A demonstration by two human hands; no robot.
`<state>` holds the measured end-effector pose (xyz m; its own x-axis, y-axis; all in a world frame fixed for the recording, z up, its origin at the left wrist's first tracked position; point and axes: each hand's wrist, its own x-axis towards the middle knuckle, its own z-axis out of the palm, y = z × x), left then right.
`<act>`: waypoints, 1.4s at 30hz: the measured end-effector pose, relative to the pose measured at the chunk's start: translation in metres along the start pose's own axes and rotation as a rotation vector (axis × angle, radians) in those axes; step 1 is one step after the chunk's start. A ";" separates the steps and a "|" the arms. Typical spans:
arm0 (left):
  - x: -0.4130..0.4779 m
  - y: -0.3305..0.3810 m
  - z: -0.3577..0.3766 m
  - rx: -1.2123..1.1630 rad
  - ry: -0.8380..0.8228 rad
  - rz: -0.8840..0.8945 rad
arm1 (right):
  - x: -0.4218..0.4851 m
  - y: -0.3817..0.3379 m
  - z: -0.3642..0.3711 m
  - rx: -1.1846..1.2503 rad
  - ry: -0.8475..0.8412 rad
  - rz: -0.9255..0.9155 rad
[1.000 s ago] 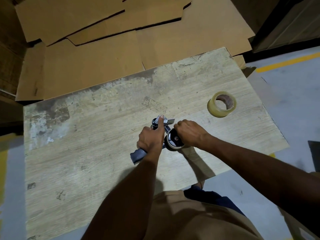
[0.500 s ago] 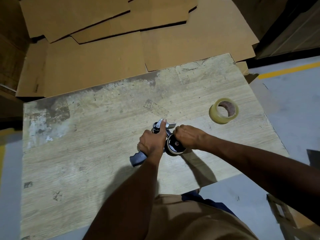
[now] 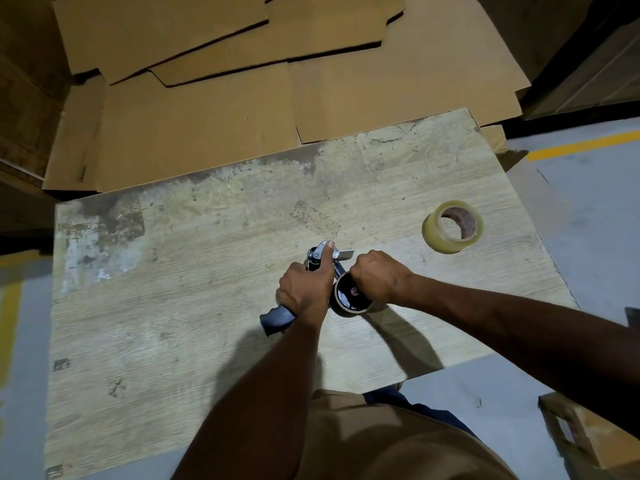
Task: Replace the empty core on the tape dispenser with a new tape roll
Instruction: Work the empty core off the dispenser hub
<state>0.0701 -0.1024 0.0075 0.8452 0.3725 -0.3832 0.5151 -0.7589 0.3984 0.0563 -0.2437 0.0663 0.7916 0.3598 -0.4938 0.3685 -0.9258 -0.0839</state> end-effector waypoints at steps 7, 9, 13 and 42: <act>0.000 0.002 0.000 -0.011 0.002 -0.041 | -0.003 0.001 0.008 0.042 0.039 0.057; 0.002 0.005 -0.001 -0.018 -0.014 -0.053 | -0.004 0.001 0.009 0.037 0.051 0.087; 0.001 0.010 -0.001 -0.029 -0.031 -0.066 | -0.008 0.004 0.011 0.066 0.069 0.168; -0.002 0.006 0.003 -0.060 -0.034 -0.052 | -0.036 -0.075 0.129 0.282 0.858 0.368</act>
<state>0.0714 -0.1094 0.0086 0.8121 0.3918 -0.4324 0.5670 -0.7049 0.4261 -0.0624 -0.2021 -0.0210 0.9610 -0.0991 0.2581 -0.0149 -0.9508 -0.3094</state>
